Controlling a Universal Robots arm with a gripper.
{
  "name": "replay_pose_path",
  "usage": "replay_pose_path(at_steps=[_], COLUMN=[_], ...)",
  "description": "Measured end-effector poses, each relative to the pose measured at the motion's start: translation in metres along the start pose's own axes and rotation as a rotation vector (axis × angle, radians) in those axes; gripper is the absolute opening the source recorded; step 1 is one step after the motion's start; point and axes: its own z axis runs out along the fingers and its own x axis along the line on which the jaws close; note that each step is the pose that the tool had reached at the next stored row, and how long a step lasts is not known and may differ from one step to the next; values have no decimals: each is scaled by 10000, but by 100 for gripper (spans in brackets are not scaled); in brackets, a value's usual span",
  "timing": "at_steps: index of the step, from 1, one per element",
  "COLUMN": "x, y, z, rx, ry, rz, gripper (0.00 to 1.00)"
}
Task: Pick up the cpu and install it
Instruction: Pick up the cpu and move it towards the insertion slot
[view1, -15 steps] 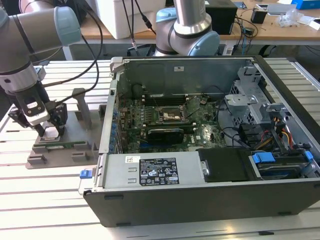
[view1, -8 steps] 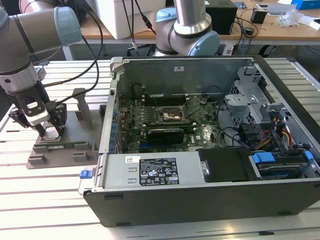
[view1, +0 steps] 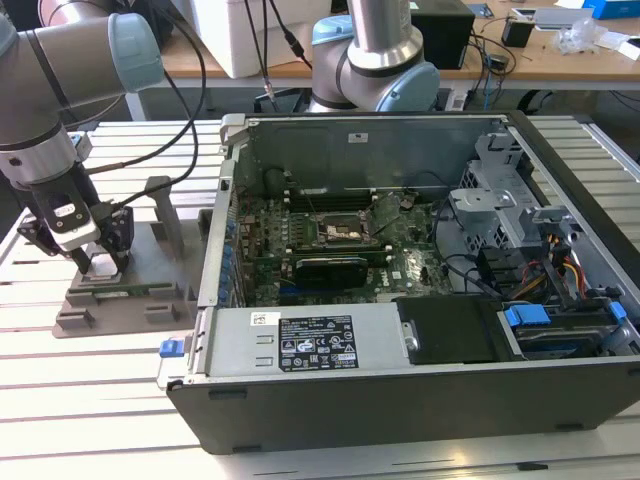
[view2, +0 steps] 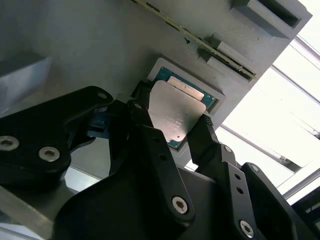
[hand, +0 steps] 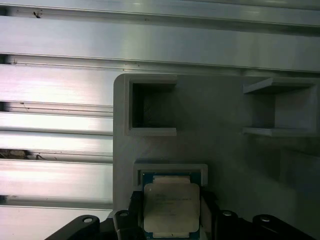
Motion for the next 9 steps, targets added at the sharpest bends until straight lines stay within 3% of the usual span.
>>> replay_pose_path(at_steps=[4, 7, 9], x=[-2, -6, -7], y=[-3, -6, -7], z=[-99, -241, -288], rx=[3, 3, 3], ry=[4, 5, 4], rz=[0, 0, 0], gripper=[54, 54, 54])
